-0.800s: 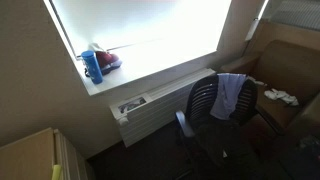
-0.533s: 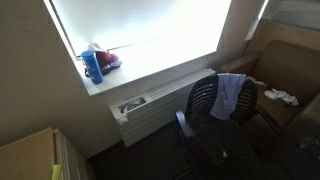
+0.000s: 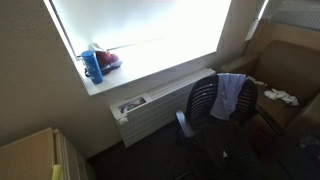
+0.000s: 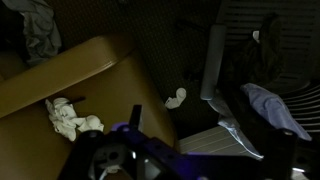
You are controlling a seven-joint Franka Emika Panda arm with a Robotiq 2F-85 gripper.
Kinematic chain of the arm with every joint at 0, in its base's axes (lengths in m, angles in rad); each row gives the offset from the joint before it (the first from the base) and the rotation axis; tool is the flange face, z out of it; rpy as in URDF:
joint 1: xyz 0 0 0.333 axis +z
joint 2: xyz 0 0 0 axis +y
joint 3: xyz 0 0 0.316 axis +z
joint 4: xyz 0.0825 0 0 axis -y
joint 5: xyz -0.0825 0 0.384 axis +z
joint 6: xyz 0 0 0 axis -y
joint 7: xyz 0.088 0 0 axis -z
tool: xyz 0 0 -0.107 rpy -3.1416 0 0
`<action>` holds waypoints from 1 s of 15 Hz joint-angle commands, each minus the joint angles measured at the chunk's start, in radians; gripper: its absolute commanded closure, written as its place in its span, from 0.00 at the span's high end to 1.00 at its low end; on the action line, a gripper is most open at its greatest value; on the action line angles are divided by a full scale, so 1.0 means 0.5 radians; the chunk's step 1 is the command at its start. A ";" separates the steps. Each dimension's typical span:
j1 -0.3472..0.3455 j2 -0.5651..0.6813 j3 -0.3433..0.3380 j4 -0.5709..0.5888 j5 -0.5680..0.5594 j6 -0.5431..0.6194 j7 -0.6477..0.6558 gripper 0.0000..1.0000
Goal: Make the chair face the couch, remove the clothes on it, and then put them on the couch
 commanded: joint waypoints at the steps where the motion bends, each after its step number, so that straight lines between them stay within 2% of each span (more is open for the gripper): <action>1: -0.047 0.187 -0.033 0.158 -0.006 -0.089 -0.060 1.00; 2: -0.024 0.287 -0.032 0.157 0.003 -0.165 -0.089 1.00; 5: 0.027 0.459 -0.010 0.048 0.061 -0.122 -0.132 1.00; 9: 0.085 0.747 0.062 0.076 0.054 -0.272 -0.153 1.00; 10: 0.101 0.785 0.084 0.090 0.034 -0.339 -0.167 1.00; 11: 0.071 0.694 0.070 0.029 0.025 -0.216 -0.102 1.00; 14: 0.098 0.778 0.101 0.047 0.024 -0.273 -0.106 1.00; 15: 0.086 0.797 0.104 0.055 0.007 -0.252 -0.036 1.00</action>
